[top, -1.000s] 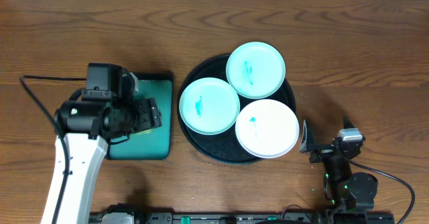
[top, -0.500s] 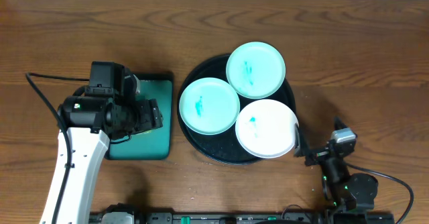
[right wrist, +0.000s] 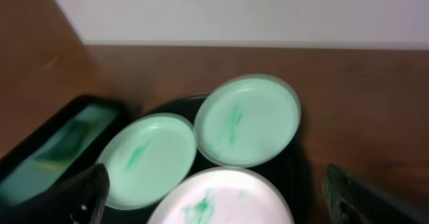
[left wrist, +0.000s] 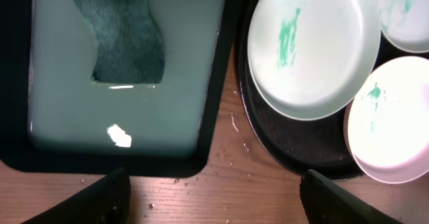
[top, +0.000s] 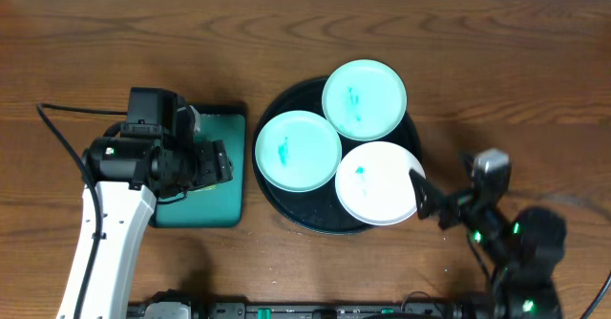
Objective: Clean dirty plates on tray and stack at the side
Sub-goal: 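Reach the right gripper to the plates and grip the left plate's rim, then grasp the green sponge with the left gripper and lift it, then carry the sponge with the left gripper onto the held plate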
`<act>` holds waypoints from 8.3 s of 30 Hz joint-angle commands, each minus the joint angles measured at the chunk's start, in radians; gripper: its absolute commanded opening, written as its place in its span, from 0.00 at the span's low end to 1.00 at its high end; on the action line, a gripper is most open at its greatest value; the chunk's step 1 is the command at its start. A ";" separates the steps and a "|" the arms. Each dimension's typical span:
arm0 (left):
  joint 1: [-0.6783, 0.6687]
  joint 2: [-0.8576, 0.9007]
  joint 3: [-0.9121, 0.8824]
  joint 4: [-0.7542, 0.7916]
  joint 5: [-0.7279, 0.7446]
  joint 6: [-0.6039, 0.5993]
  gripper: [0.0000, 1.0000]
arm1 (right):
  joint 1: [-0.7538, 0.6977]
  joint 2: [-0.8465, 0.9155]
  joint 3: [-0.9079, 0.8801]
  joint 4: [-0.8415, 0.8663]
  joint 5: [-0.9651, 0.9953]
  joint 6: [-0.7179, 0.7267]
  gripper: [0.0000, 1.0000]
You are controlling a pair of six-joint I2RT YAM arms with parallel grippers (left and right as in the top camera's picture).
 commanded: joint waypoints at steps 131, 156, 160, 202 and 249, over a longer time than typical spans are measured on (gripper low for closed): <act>0.090 0.552 -0.012 0.297 -0.242 -0.038 0.57 | 0.521 1.464 0.679 -0.205 0.264 0.438 0.01; 0.089 0.580 -0.009 0.365 -0.130 -0.031 0.07 | 0.521 1.464 0.679 -0.220 0.264 0.438 0.01; 0.086 0.443 -0.009 0.366 -0.143 -0.014 0.07 | 0.521 1.464 0.679 -0.222 0.264 0.438 0.01; -0.109 -0.087 -0.010 0.428 -0.476 0.301 0.07 | 0.521 1.464 0.679 -0.219 0.279 0.400 0.01; -0.066 0.272 -0.009 0.166 -0.224 -0.079 0.07 | 0.521 1.464 0.679 -0.224 0.278 0.401 0.01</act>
